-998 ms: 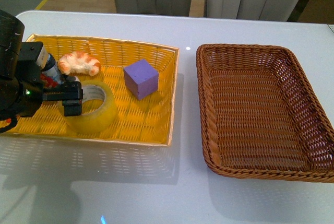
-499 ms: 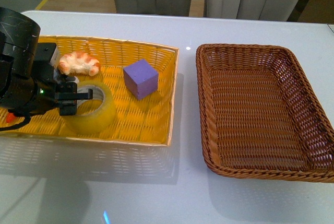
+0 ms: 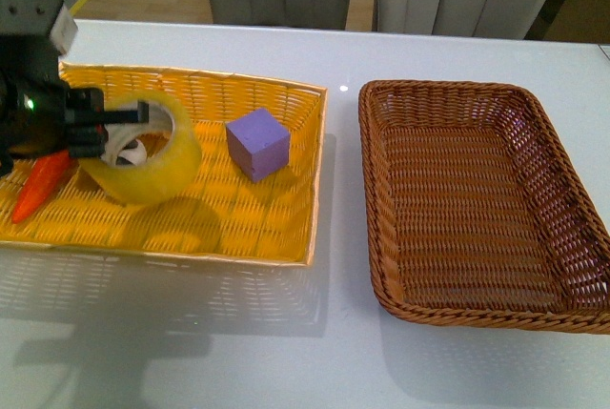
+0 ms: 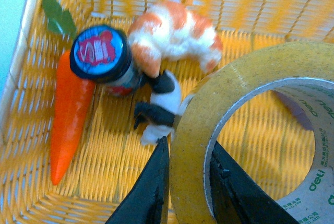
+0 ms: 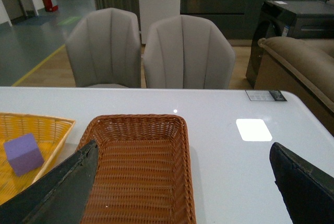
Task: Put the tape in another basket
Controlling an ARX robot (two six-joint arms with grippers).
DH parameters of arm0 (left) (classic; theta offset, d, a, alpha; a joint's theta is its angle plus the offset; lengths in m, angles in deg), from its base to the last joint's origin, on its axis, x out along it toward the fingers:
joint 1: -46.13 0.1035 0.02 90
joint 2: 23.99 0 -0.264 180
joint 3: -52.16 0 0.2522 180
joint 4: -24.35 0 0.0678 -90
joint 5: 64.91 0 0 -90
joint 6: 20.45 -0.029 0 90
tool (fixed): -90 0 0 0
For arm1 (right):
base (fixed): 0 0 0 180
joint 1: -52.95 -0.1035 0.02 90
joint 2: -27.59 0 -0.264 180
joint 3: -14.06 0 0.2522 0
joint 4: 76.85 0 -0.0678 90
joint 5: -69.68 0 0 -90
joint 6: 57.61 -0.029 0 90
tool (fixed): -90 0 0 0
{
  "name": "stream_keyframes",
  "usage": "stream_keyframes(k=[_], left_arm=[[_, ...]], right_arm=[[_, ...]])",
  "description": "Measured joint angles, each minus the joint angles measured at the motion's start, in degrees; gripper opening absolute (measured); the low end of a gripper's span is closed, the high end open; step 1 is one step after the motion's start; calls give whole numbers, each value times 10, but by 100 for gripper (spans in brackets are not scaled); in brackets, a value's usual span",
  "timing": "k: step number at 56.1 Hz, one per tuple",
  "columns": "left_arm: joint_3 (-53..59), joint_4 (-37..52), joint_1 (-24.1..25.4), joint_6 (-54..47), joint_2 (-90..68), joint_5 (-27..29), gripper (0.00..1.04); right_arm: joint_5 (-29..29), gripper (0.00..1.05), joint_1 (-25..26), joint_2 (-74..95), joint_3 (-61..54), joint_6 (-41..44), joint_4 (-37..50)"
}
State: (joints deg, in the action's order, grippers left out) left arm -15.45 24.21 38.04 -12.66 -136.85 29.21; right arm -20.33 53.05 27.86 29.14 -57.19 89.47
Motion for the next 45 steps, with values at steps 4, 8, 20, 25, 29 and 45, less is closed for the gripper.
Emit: stream_keyframes(k=[4,8,20,25,29,45], left_arm=[[-18,-14,-13,1,12,1,15],[-37,-27,-31,3,14,3,15],[-114,-65,-122,8,-22,10,15],[-146,-83,-157,10,-47,11,15],[-170,-94,-181,12,-66,12,15],[-278,-131,-257,32,-139,7,15]], right_arm=[[0,96,0,0,0,0,0],[0,96,0,0,0,0,0],[0,96,0,0,0,0,0],[0,96,0,0,0,0,0],[0,96,0,0,0,0,0],[0,96,0,0,0,0,0]])
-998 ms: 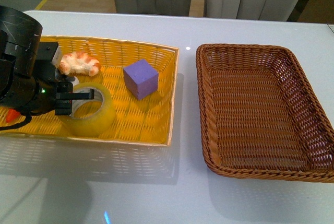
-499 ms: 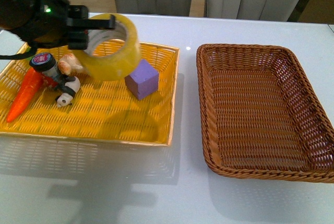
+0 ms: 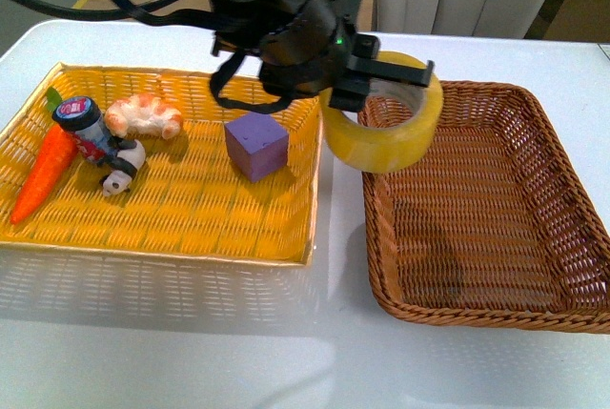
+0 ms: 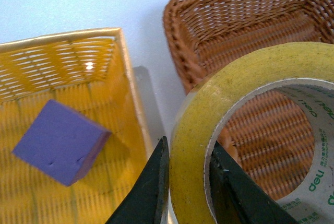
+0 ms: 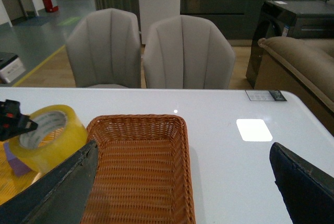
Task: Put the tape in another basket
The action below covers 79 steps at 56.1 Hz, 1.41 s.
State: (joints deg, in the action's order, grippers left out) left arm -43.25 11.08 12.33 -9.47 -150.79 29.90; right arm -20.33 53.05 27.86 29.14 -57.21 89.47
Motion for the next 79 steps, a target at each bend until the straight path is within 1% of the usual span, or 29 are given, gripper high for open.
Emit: stream_keyframes(k=[16,33,35,40,43,47,48,51,52,59,61,63,69,73,76,79], left_arm=[[-71,-28,-40,12,-56,-5,15],[-97,-36,-50,27,-76,-29,15],[-98,-36,-50,30,-76,-33,18],[-100,-34,-52,37,-76,-43,34],[-100,-33,-52,39,-76,-44,41],[-98,-26,-52,42,-76,-44,59],[-98,-24,-52,42,-75,-44,61],[-87,-14,-52,44,-71,-43,71],[-84,-12,-52,44,-70,-43,73],[-31,23,-53,50,-43,-40,94],[-7,41,-51,50,-26,-35,98],[27,69,-48,52,2,-32,95],[132,154,-29,55,101,-27,96],[201,209,-11,58,163,-35,96],[240,224,-1,62,201,-35,96],[255,226,5,64,218,-33,96]], right_arm=[[0,96,0,0,0,0,0],[0,96,0,0,0,0,0],[0,96,0,0,0,0,0],[0,96,0,0,0,0,0],[0,96,0,0,0,0,0],[0,96,0,0,0,0,0],[0,96,0,0,0,0,0],[0,96,0,0,0,0,0],[0,96,0,0,0,0,0],[0,96,0,0,0,0,0],[0,96,0,0,0,0,0],[0,96,0,0,0,0,0],[0,96,0,0,0,0,0],[0,96,0,0,0,0,0],[0,96,0,0,0,0,0],[0,96,0,0,0,0,0]])
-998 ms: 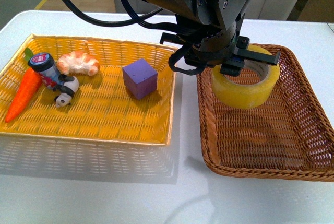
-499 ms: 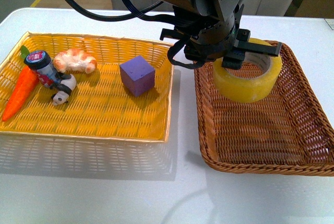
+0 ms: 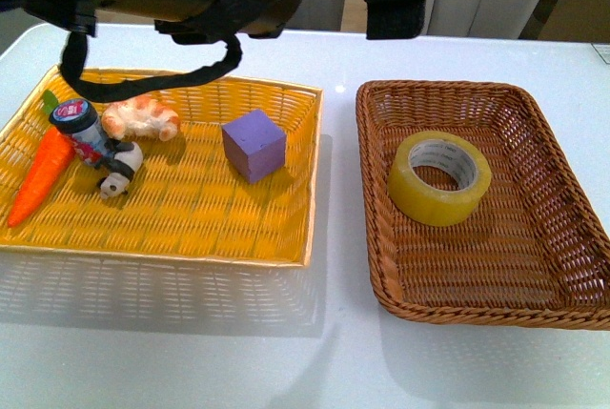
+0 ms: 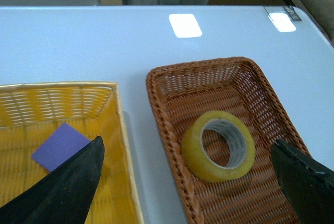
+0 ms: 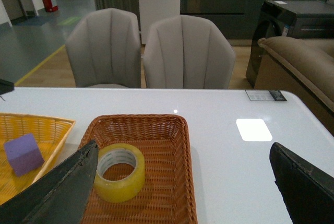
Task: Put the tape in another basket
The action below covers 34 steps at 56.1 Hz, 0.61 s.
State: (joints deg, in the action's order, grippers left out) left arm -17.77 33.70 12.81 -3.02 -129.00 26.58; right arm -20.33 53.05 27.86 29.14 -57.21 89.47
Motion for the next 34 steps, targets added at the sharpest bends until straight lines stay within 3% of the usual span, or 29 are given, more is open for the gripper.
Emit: stream_keyframes(k=[6,8,12,15,17,23,34], left_arm=[[10,1,1,1,2,-2,96],[17,21,-2,-11,-3,21,94],[78,200,-4,-70,-12,174,82],[136,308,3,-108,-3,247,73],[170,359,14,-121,10,263,68],[260,437,58,-150,81,251,50],[378,442,124,-163,187,192,16]], right_arm=[[1,96,0,0,0,0,0],[1,96,0,0,0,0,0],[2,96,0,0,0,0,0],[0,96,0,0,0,0,0],[0,96,0,0,0,0,0],[0,96,0,0,0,0,0],[0,96,0,0,0,0,0]])
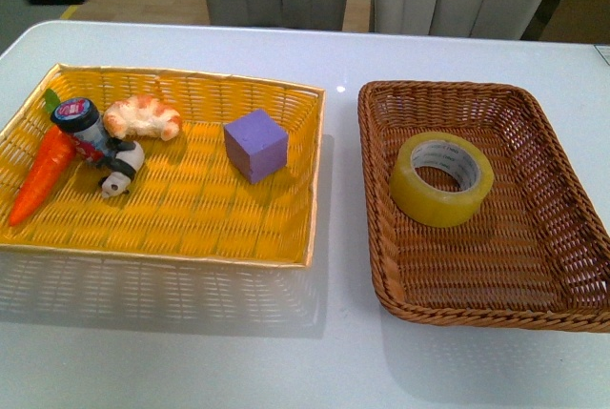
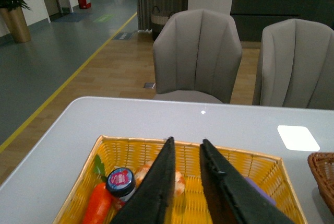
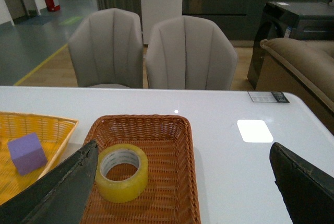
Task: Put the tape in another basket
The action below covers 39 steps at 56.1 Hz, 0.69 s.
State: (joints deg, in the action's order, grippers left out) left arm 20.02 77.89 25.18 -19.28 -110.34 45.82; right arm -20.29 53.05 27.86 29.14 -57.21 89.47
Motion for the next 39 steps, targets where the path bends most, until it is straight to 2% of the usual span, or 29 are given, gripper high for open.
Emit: stream_keyframes(k=[5,23,39], left_arm=[[37,-11,24,-1,47,-29,1],[137,-115,113,-5,251,-115,2],[167,-226,152,-5,393,-150,2]], right_arm=[[0,96,0,0,0,0,0],[0,96,0,0,0,0,0],[0,96,0,0,0,0,0]])
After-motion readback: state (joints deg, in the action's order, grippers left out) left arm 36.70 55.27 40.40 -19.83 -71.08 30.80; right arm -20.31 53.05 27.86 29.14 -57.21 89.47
